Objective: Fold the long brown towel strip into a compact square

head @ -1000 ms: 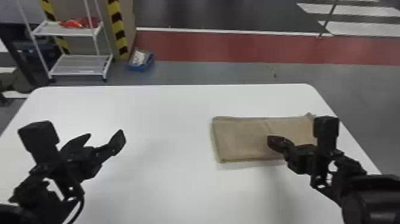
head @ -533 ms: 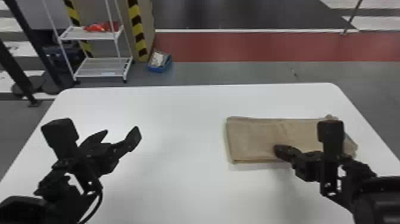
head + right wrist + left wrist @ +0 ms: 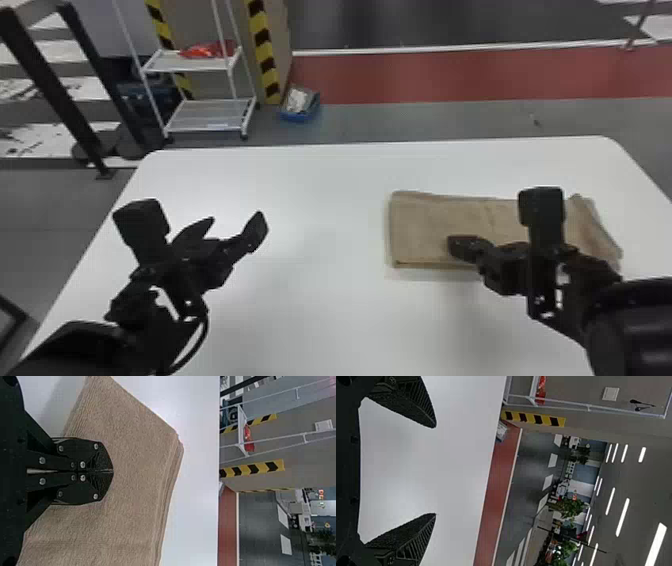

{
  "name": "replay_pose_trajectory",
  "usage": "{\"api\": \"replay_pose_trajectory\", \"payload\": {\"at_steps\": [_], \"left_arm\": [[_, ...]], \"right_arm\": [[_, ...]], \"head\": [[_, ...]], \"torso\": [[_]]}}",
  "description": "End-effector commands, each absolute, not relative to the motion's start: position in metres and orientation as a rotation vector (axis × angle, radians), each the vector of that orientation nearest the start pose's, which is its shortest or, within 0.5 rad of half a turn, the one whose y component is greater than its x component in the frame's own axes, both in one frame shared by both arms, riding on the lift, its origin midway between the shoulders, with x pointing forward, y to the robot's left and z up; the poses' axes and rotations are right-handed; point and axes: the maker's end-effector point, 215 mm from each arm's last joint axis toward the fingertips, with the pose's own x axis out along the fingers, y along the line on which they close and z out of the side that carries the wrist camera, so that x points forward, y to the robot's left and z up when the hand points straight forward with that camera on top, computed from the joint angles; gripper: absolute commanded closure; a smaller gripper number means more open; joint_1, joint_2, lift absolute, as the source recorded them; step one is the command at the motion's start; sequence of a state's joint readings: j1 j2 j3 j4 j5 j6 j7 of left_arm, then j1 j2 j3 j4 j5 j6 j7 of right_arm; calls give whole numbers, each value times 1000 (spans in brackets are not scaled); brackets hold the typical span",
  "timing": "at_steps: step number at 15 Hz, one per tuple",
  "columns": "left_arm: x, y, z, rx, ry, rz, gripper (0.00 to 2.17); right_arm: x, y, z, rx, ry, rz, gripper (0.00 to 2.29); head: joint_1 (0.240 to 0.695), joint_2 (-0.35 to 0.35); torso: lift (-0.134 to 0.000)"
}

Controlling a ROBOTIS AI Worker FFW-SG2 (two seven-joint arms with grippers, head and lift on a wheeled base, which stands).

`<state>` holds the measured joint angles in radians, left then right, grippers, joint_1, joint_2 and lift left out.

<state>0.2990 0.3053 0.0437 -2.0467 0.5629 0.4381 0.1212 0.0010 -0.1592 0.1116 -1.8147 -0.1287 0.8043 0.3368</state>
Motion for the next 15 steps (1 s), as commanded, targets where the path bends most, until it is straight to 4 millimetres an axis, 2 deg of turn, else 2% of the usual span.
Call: {"api": "replay_pose_trajectory", "payload": {"at_steps": [1,4,8,12,15], "left_arm": [[499,269,-365,-212,296,-56,87],[498,271,-366,-212,296,-54,87],[495,273,-370,-213,303,-59,87],[493,270,-374,-208,311,-63,87],[491,270,-376,-206,314,-63,87]], "right_arm": [[524,-113,-442,12,593,491,2243],[533,-122,-433,16,557,454,2246],[546,-170,-427,15,528,349,2243],[555,-211,-437,13,547,281,2243],[560,-226,-445,17,557,255,2243]], "head": [[695,133],[695,160],[695,147],[695,97],[695,61]], "torso": [[-125],[-125],[-125],[-125],[-125]]}}
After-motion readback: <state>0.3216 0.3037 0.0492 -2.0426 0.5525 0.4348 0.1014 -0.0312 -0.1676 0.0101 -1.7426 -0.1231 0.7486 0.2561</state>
